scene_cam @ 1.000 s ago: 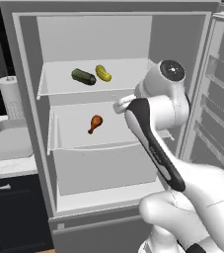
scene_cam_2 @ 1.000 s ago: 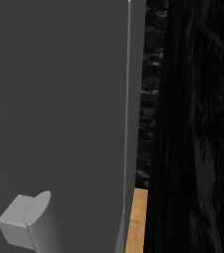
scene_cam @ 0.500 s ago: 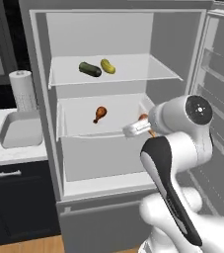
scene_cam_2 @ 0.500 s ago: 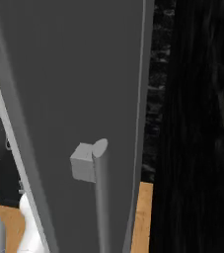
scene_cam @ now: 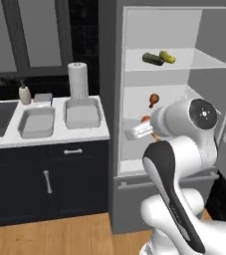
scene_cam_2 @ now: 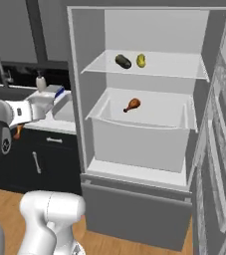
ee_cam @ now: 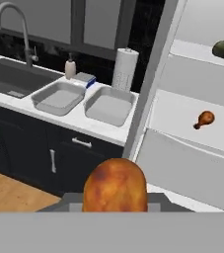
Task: Place one cucumber and one chicken drumstick in each tupperware on the nearby counter, to pack two identical lunches.
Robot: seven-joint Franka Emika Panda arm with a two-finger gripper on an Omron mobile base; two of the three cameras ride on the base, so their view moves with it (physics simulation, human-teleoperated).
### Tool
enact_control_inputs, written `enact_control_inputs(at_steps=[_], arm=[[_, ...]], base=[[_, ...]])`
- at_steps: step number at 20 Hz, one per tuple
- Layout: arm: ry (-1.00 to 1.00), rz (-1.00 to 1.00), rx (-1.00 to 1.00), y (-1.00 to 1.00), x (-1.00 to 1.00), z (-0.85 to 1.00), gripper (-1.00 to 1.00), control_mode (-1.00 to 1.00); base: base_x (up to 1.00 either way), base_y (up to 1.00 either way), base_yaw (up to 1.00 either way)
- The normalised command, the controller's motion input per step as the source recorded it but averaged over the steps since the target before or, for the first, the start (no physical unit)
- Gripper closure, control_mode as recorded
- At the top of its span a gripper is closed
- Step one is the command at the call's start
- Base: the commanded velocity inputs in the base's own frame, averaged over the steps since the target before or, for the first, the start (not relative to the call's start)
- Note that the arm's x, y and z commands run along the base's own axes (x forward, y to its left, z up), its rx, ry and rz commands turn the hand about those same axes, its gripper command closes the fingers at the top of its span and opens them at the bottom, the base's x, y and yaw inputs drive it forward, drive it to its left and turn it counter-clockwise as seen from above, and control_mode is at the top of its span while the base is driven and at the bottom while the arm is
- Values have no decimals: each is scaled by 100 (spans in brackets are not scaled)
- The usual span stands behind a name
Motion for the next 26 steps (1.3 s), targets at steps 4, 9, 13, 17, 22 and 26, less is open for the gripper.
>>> enact_control_inputs(at_steps=[4,9,13,17,22,26], arm=[[0,0,0,0,0,0,100,100],[0,0,0,0,0,0,100,100],[0,0,0,0,0,0,100,100],[0,0,0,0,0,0,100,100],[-1,-4,-2,-16,5,-12,100,-100],[0,0,0,-61,0,-42,100,-100]], base=[[89,100,0],[100,100,-2],[100,97,-16],[90,57,-22],[18,3,-6],[0,0,0]])
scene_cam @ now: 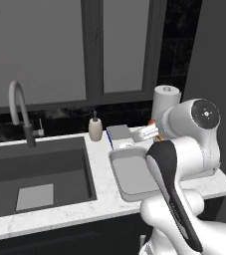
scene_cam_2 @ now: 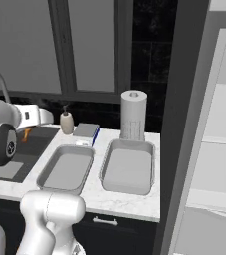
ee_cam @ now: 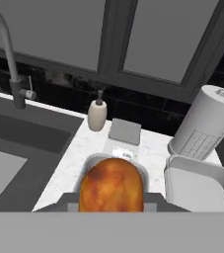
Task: Place one cucumber and one chicken drumstick in each tupperware on the nearby counter, to pack two identical lunches.
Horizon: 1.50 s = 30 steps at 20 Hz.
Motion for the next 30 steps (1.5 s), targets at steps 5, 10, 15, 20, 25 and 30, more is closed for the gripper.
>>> enact_control_inputs(at_steps=[5,10,15,20,25,30], arm=[[10,0,0,-28,10,-72,100,-100],[32,0,5,0,47,-70,100,-100],[26,0,1,0,33,-53,100,-100],[2,0,-2,0,18,-64,100,-100],[0,0,-2,0,18,-75,100,-100],[6,0,0,1,38,-61,100,-100]], base=[[0,0,0],[0,0,0],[0,0,0],[0,0,0],[0,0,0],[0,0,0]])
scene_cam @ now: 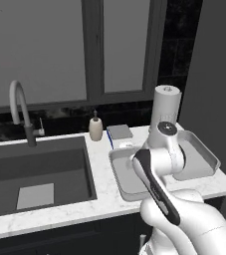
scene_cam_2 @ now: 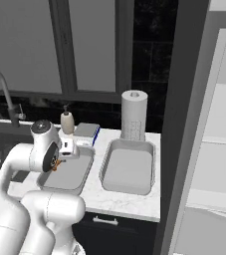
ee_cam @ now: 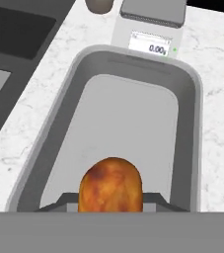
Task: Place one cucumber and one chicken drumstick in each tupperware on the nearby counter, to pack two identical lunches.
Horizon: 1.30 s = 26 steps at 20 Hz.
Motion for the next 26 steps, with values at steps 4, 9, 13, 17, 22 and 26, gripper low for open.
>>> enact_control_inputs(at_steps=[4,9,13,17,22,26], arm=[[14,0,0,7,51,-50,100,-100],[12,0,0,6,56,-42,100,-100],[4,0,0,1,46,-58,100,-100],[0,0,0,0,31,-54,-100,-100],[-7,0,0,0,2,-5,-100,-100],[-10,0,0,0,0,18,-100,-100]], base=[[0,0,0],[0,0,0],[0,0,0],[0,0,0],[0,0,0],[0,0,0]])
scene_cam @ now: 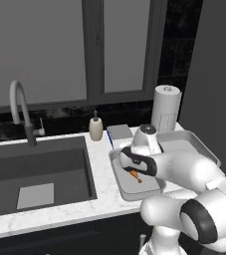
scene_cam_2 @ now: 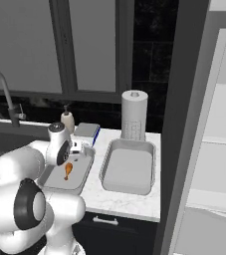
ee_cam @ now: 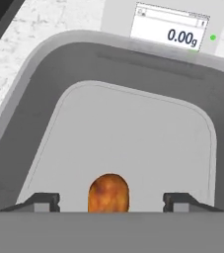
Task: Place one cucumber and one chicken drumstick in each tupperware on the nearby counter, to pack two identical lunches.
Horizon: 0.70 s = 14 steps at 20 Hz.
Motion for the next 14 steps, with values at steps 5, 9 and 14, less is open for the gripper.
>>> enact_control_inputs(at_steps=[5,9,14], arm=[[-17,0,0,0,-55,79,-100,-100],[-23,0,1,-21,-100,100,-100,-100],[-21,-2,5,-58,-98,99,-100,-100]], base=[[0,0,0],[0,0,0],[0,0,0]])
